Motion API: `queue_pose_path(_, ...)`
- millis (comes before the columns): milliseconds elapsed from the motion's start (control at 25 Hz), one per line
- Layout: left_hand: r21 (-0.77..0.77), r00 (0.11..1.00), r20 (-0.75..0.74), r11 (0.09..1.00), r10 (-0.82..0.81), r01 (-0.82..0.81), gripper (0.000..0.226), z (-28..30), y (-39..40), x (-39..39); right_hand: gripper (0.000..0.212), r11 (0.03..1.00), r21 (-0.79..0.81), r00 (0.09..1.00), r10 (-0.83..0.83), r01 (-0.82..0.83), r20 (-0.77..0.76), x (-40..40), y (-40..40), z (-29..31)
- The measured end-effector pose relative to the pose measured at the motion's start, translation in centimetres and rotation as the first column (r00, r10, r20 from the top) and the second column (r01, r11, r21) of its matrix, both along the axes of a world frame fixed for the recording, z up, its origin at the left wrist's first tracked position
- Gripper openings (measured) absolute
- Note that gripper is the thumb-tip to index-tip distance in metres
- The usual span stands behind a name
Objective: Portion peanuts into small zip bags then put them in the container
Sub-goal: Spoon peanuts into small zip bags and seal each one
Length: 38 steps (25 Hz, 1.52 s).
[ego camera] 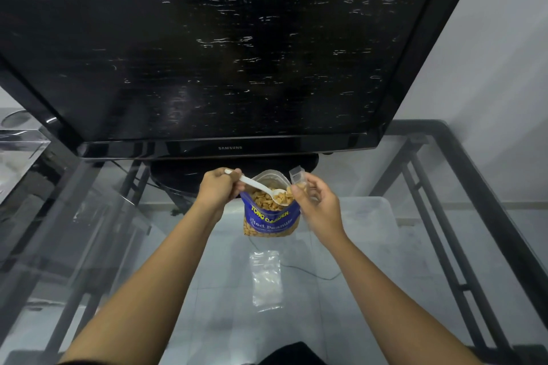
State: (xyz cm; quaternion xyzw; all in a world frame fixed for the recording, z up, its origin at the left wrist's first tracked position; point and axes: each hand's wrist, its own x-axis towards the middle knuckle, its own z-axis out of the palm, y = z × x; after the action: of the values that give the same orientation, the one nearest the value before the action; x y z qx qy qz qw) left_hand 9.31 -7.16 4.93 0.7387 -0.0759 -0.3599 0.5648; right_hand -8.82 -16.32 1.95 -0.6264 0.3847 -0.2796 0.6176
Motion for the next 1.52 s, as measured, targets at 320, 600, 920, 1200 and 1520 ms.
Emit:
queue_pose_path(320,-0.098,0.996,0.006,0.991,0.088,-0.087,0.018,2.1,0.8,3.4,0.056,0.832,-0.502,0.930,0.044,-0.237,-0.365,-0.9,-1.1,0.9)
queue_pose_path(600,-0.098,0.977,0.201,0.991,-0.066,0.087,0.019,6.1,-1.1,2.2,0.057,0.803,-0.550,0.942,0.042,-0.230,-0.333,0.6,-0.4,1.4)
queue_pose_path(920,0.265,0.363,0.791,0.811,-0.492,0.521,0.017,11.6,-2.6,-2.5,0.055,0.980,-0.193,0.998,0.039,-0.046,-0.043,1.2,0.9,0.9)
queue_pose_path(1200,0.275,0.284,0.792,0.731,-0.541,0.624,0.017,14.2,-2.5,-2.8,0.024,0.993,0.020,0.983,0.116,-0.120,0.144,0.4,0.0,2.5)
queue_pose_path(1520,0.283,0.184,0.868,0.763,-0.462,0.581,0.019,16.9,-2.1,-3.1,0.014,0.985,0.083,0.968,0.128,-0.149,0.217,0.1,-1.3,3.9)
